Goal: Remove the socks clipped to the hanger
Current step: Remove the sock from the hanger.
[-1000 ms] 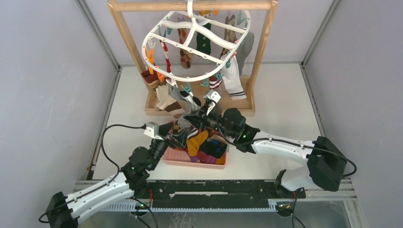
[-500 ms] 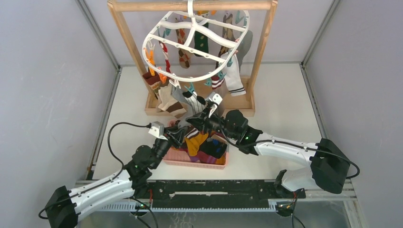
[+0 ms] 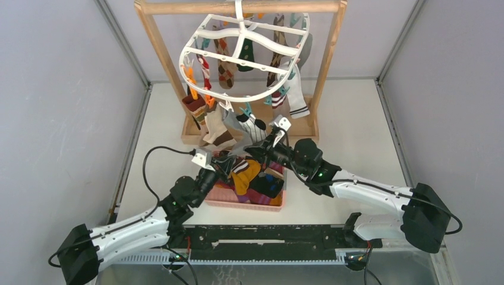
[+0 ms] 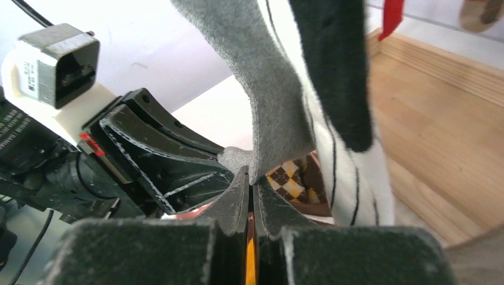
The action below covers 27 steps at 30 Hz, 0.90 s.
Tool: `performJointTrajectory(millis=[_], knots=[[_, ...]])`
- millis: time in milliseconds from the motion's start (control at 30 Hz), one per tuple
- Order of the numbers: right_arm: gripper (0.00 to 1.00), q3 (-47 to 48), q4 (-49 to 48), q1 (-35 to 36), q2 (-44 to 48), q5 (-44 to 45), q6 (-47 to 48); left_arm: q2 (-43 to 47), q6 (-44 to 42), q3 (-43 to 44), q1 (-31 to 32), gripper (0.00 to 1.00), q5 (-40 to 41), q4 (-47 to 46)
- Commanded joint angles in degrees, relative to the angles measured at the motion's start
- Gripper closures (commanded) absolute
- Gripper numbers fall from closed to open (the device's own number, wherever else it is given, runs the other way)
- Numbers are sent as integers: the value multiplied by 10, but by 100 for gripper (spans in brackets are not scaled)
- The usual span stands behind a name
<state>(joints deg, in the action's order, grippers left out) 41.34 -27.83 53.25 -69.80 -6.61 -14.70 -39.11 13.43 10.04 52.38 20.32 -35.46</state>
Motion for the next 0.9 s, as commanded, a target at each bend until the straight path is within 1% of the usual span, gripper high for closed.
performJointTrajectory(millis=[0,167,400,467,600,733,867], knots=[[93,-12,-13,-30,47,-1,-7,-47,-24,69,5,97,5,-17],[92,-27,-4,-71,76,-17,-13,-96,-33,105,17,97,8,-28],[89,-34,4,-116,85,-41,-19,-159,-48,147,30,97,23,-40],[84,-34,6,-123,86,-47,-20,-170,-51,155,31,97,26,-41],[64,-34,25,-124,98,-48,-16,-188,-58,170,32,97,33,-41],[54,-34,63,-99,128,-8,4,-205,-64,180,33,97,39,-40],[48,-34,89,-50,162,57,41,-212,-67,184,33,97,43,-40]])
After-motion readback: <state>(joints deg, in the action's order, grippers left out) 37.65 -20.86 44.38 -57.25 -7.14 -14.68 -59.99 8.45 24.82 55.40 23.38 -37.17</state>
